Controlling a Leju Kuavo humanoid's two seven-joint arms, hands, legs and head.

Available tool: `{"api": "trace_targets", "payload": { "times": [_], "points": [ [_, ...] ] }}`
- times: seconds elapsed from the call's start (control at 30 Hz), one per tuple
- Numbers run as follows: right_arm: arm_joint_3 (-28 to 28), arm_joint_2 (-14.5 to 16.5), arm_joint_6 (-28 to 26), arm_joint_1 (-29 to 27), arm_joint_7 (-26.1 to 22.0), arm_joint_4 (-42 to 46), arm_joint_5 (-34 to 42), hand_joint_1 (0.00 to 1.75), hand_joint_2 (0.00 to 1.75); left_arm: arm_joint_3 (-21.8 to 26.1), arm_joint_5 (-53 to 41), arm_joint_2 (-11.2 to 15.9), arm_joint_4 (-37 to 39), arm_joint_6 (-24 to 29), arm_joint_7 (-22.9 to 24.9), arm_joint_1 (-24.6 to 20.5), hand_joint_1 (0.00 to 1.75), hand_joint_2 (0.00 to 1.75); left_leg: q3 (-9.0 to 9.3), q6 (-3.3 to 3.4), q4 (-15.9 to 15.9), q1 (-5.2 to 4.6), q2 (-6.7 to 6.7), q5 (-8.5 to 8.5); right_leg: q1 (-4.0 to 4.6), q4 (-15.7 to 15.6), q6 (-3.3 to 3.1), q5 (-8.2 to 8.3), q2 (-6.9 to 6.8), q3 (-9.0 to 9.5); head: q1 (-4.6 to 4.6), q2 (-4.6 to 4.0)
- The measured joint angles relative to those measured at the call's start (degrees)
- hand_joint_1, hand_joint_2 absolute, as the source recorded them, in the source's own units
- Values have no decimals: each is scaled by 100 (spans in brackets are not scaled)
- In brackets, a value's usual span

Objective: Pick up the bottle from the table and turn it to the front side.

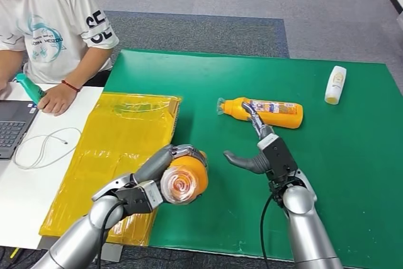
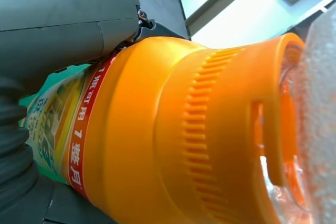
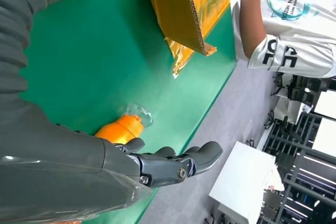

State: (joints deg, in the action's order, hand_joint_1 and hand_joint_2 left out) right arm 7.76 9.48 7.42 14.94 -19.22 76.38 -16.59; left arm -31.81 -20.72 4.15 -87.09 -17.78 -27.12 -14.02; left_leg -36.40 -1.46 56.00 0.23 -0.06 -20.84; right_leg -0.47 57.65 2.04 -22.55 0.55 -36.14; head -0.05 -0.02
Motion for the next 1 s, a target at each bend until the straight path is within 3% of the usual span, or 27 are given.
{"api": "trace_targets", "payload": {
  "times": [0.17,0.33,0.67,0.83,1.0],
  "points": [
    [-61,-4,19,82,-72,-61,25,0,175,-181,192,94,93,-176,123,-182,175,175,0,0,0,0,0,0,0,0,0,0,0,0,1,1],
    [-99,-7,150,298,-206,-167,123,0,175,-439,972,320,459,-879,362,-599,175,175,0,-3,0,0,0,3,0,1,-3,4,1,0,-1,1],
    [-84,-7,179,755,-317,-601,208,0,175,-1136,2636,1457,1487,-2190,749,-2031,175,175,-3,-20,0,14,1,19,16,13,-20,14,4,-10,-1,0],
    [-53,-6,157,878,-359,-858,220,0,175,-1585,2959,1998,1768,-2356,1001,-2904,175,175,-8,-26,0,20,1,23,22,15,-24,17,4,-14,-1,1],
    [-43,-6,113,902,-388,-982,220,0,175,-1980,3082,2357,1845,-2328,1234,-3693,175,175,-10,-26,0,21,0,24,24,15,-24,17,3,-15,-2,0]
  ]
}}
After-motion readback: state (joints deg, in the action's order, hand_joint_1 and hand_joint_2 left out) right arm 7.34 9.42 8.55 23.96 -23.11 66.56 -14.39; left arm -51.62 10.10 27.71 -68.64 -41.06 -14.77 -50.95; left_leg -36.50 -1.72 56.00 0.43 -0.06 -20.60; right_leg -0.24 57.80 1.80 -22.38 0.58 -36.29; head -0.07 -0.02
